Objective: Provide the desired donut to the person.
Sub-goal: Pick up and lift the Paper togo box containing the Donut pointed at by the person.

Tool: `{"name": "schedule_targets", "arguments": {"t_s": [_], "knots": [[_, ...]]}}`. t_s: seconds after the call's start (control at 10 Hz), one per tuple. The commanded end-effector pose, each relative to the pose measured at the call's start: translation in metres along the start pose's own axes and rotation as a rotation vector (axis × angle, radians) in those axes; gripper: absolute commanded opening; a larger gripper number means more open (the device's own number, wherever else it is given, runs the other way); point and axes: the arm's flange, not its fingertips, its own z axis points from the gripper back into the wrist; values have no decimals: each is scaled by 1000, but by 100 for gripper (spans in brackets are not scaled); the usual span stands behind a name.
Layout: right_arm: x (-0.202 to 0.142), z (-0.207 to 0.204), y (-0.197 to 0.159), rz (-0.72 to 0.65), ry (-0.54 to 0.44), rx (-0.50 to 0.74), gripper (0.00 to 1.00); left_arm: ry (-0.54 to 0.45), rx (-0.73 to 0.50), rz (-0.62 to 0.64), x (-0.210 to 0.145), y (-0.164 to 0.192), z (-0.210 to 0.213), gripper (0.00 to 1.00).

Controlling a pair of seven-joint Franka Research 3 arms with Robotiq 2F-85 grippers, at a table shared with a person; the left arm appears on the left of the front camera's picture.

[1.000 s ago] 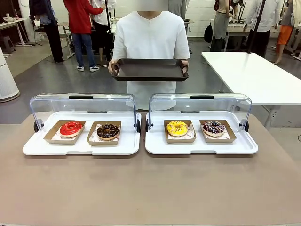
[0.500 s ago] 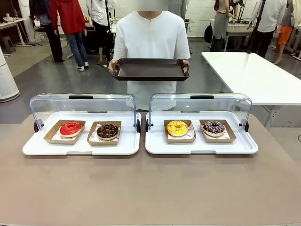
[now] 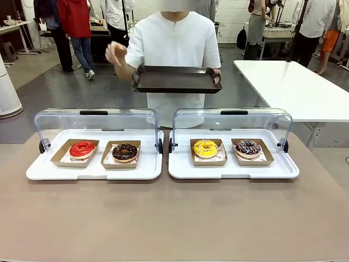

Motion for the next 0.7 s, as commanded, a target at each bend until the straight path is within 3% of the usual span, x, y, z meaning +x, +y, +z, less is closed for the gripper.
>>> {"name": "schedule_targets", "arguments": {"t_s": [0.0,0.1,0.6], "knots": [[0,-4,-1,8,-13,14,100,-42,29,3,-1,0,-1,100],[0,0,0,0,0,0,100,0,0,0,0,0,0,100],[0,0,0,0,0,0,100,0,0,0,0,0,0,100]]}}
